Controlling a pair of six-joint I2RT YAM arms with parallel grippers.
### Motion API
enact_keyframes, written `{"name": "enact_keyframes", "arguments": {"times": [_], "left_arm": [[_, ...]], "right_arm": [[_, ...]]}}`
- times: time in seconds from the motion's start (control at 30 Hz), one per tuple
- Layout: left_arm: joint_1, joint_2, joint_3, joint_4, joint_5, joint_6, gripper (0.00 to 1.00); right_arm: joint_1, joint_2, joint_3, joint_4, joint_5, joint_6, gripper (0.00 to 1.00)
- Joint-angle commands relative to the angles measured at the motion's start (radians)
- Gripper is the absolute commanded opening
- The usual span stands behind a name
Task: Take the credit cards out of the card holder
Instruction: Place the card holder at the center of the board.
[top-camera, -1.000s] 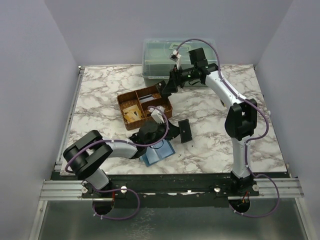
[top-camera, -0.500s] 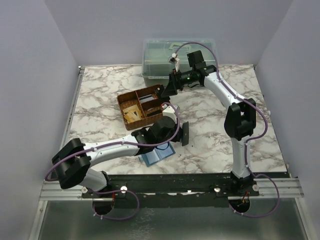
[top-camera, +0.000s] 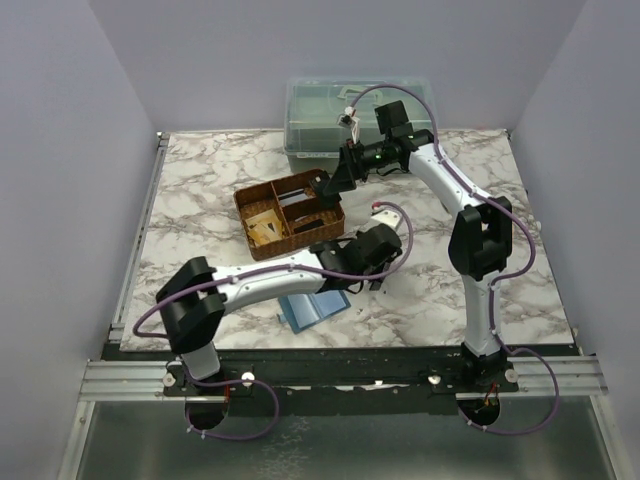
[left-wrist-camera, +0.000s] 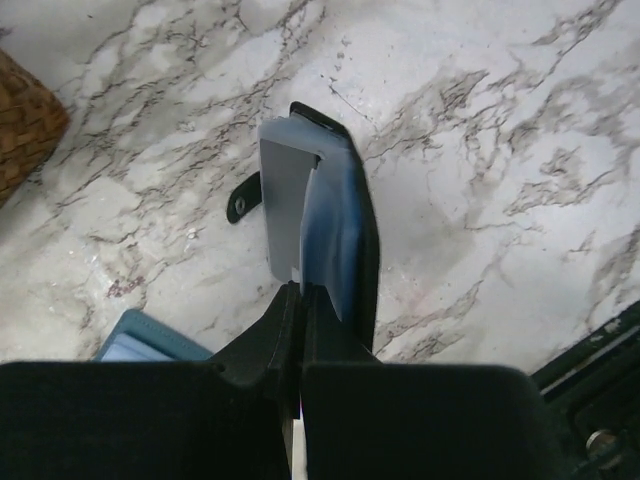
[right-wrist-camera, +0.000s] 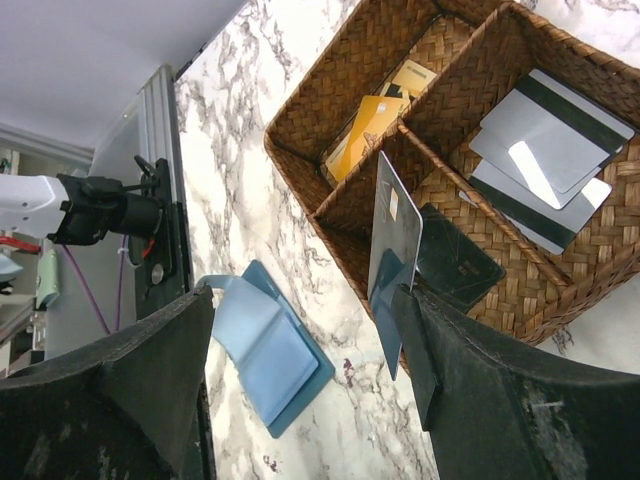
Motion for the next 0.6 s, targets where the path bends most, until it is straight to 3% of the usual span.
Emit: {"name": "enact_keyframes", "arguments": {"times": [0.0,0.17,0.4,0.57], "left_arm": [[-0.031,0.13,0.075,-0.078,-0.001,0.045,0.0],[-0.043,0.191,0.079,-0.007,0.038,0.024,0.0],[-0.042,0.255,0.049,0.198,0.245,-0.049,0.1],[-0.037,0.293,0.001,0.273,0.293,-0.11,0.15]], "right_arm": [[-0.015,0.033,0.033,-0.047,-0.041,-0.024,0.8],[-0.026,0.036,0.017,-0.057,-0.053,-0.043,0.8],[-0.032,0.03,0.011,-0.062,-0.05,-0.051,0.8],[-0.034,0.028,-0.005,-0.058,-0.052,-0.052,0.8]]}}
